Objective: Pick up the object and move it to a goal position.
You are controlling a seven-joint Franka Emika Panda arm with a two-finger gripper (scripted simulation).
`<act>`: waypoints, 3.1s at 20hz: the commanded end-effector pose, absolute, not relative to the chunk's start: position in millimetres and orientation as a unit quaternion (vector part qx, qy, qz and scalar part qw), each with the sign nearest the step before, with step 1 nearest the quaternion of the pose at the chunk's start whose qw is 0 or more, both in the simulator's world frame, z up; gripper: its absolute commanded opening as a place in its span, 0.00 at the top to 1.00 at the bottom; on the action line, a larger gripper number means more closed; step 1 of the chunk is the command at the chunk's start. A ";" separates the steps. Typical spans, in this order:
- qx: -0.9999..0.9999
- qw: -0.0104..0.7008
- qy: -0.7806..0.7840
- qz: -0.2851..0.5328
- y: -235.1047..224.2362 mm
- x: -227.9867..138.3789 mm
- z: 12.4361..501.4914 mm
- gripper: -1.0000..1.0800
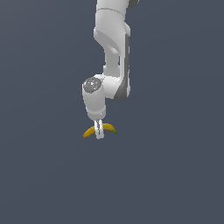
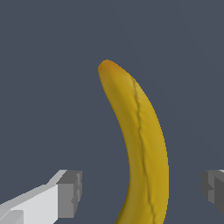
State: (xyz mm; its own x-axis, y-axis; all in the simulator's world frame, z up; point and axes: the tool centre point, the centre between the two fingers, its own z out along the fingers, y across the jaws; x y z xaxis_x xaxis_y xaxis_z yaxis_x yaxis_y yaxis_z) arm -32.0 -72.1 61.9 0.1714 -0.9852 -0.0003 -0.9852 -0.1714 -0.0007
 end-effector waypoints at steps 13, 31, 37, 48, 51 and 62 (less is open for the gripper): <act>-0.764 0.000 0.645 0.000 -72.5 -32.5 18.6 1.00; -0.764 0.000 0.646 0.001 -64.7 -26.2 38.0 1.00; -0.763 -0.001 0.646 0.000 -49.6 -12.1 75.9 1.00; -0.763 -0.002 0.646 -0.001 -8.1 27.8 180.4 1.00; -0.763 -0.002 0.646 -0.001 3.7 39.5 209.6 1.00; -0.764 -0.001 0.646 0.000 39.1 75.2 294.2 1.00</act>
State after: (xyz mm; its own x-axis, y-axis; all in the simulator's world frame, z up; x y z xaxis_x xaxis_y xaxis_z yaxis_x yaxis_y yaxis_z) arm 71.0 35.3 283.7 0.1665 -0.9860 0.0021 -0.9860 -0.1665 0.0019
